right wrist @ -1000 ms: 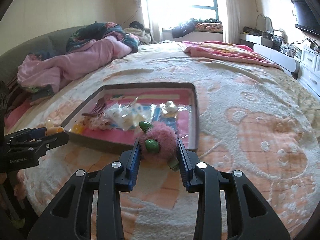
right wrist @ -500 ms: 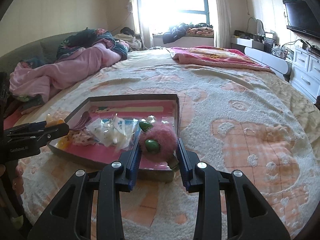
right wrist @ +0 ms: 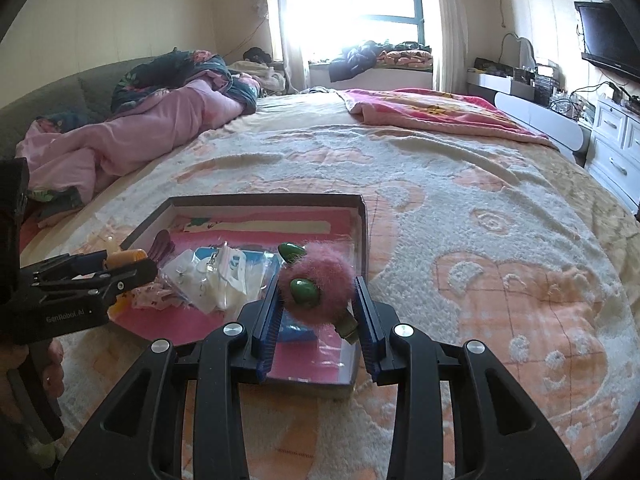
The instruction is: Organize jewelry
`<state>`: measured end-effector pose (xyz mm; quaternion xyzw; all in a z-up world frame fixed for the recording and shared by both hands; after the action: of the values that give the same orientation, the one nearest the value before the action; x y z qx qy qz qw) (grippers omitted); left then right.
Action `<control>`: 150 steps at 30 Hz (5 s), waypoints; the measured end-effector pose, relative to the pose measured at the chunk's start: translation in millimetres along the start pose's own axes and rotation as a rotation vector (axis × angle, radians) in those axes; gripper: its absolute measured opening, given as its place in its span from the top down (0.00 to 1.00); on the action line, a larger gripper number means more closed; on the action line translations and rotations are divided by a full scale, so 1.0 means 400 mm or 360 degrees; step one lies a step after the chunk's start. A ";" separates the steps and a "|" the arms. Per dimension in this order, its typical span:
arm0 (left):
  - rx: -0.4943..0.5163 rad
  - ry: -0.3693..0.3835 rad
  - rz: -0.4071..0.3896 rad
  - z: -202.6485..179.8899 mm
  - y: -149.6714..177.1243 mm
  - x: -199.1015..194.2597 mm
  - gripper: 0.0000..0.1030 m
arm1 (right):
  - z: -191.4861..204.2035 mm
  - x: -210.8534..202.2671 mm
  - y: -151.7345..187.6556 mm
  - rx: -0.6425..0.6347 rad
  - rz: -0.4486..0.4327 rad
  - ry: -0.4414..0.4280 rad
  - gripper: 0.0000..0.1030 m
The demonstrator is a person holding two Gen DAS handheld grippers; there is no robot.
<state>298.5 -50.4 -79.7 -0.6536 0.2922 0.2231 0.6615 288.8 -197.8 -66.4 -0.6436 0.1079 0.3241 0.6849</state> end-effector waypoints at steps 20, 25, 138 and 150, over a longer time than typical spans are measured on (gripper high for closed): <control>-0.0048 -0.0071 0.0047 0.058 -0.030 0.087 0.35 | 0.070 0.139 -0.001 -0.0103 0.0150 -0.0104 0.68; -0.0041 -0.0086 0.0090 0.066 -0.009 0.110 0.35 | 0.083 0.161 0.047 -0.0079 0.0232 -0.0138 0.67; -0.0030 -0.0170 -0.0523 0.048 0.180 -0.319 0.11 | 0.121 -0.317 0.127 -0.0151 -0.0672 0.0108 0.06; -0.0030 -0.0172 -0.0520 0.050 0.182 -0.317 0.11 | 0.122 -0.317 0.127 -0.0151 -0.0666 0.0105 0.06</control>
<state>158.5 -16.3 -47.6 -0.6857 0.1441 0.1503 0.6975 148.7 -191.9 -28.8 -0.6937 -0.0211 0.1581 0.7024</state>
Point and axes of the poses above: each gripper's, at about its wrist camera, not at the fingertips, and x roughly the way its jaws point, z to its left, y to its underside, the point moved 9 cm from there along x, roughly the way its jaws point, and after that the axes turned 10 degrees about -y, right-handed, at the moved point
